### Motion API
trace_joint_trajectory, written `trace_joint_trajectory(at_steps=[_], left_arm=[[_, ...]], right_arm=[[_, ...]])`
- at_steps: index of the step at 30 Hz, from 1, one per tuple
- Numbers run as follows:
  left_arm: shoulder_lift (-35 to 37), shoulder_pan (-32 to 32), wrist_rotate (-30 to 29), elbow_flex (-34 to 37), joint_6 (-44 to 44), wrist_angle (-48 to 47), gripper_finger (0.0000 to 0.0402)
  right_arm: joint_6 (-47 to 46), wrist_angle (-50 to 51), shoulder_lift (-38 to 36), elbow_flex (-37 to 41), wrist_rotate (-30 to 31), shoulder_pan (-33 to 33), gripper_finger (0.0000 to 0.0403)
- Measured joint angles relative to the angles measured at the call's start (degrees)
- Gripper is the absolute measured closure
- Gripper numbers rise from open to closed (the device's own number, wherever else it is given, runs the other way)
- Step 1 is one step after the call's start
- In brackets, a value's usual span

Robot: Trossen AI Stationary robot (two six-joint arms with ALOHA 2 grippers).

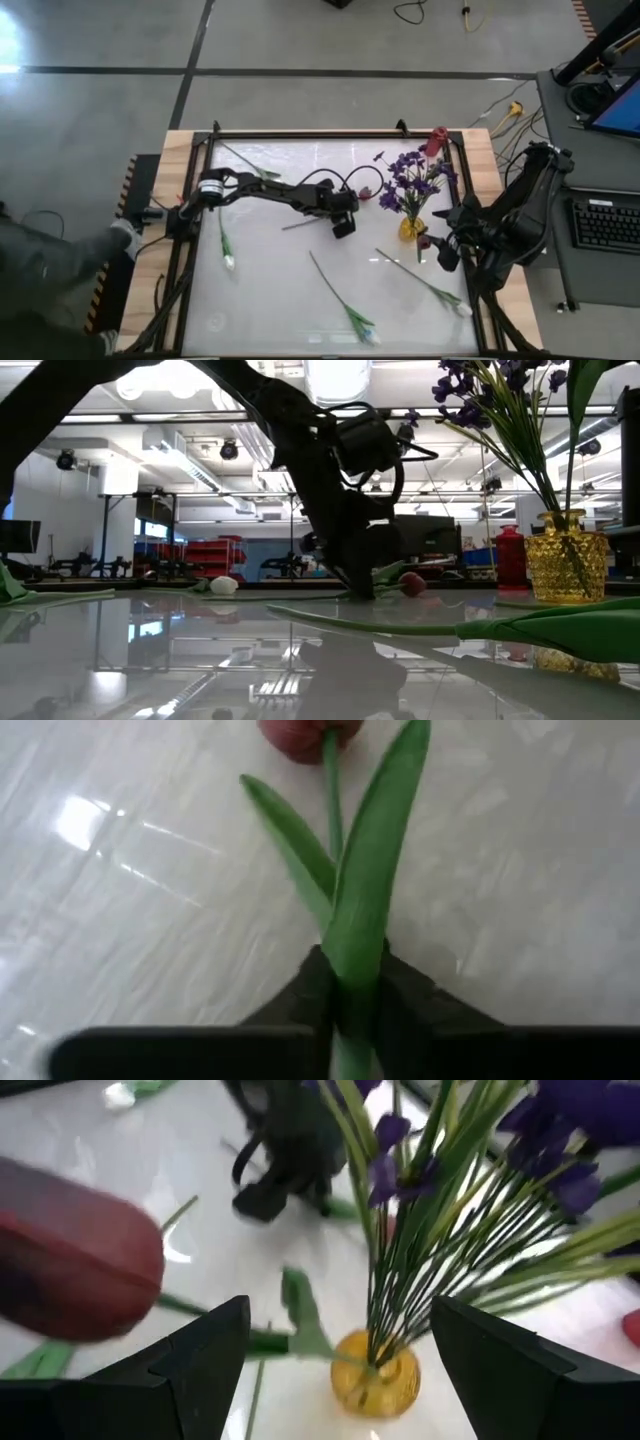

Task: Sort flowers into vase by color
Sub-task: Put the red flower into the yellow vase

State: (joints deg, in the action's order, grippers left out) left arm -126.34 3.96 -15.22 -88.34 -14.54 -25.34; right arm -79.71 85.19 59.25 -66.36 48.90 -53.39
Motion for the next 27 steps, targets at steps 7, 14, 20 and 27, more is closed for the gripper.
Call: trace_joint_trajectory(at_steps=[7,14,20,27], left_arm=[[6.58,-0.41,1.28,0.51,0.00,-7.74,0.0399],[16.21,-2.91,-0.23,1.75,-2.82,-15.14,0.0401],[25.49,-5.89,-0.71,7.65,-9.15,-16.16,0.0401],[35.70,-13.09,1.22,24.78,-15.82,14.65,0.0401]], right_arm=[[1.15,0.58,0.01,-0.38,-15.07,-0.41,0.0101],[-11.34,4.42,-0.12,0.23,-31.25,-6.83,0.0101],[-22.50,0.81,1.81,2.57,-30.88,-15.53,0.0101],[-25.57,-15.15,7.67,10.15,-21.51,-19.88,0.0101]])
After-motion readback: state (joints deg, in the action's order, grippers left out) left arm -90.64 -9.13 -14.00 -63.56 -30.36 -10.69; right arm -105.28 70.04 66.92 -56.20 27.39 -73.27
